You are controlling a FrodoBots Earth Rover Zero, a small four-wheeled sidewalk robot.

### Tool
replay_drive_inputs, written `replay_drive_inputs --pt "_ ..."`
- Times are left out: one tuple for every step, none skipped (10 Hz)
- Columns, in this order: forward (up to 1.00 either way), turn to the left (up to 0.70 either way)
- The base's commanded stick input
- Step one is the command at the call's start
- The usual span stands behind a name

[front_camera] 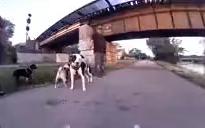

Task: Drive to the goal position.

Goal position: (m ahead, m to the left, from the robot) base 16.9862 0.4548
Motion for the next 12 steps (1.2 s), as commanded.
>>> replay_drive_inputs --pt "0.0 -1.0" --pt "0.0 -1.0" --pt "0.0 -1.0" --pt "0.0 -0.66" --pt "0.0 0.0" --pt "0.0 0.0" --pt "0.0 0.0" --pt "0.0 0.0" --pt "0.0 0.0" --pt "0.0 0.0" --pt "0.0 0.0" --pt "0.0 0.0"
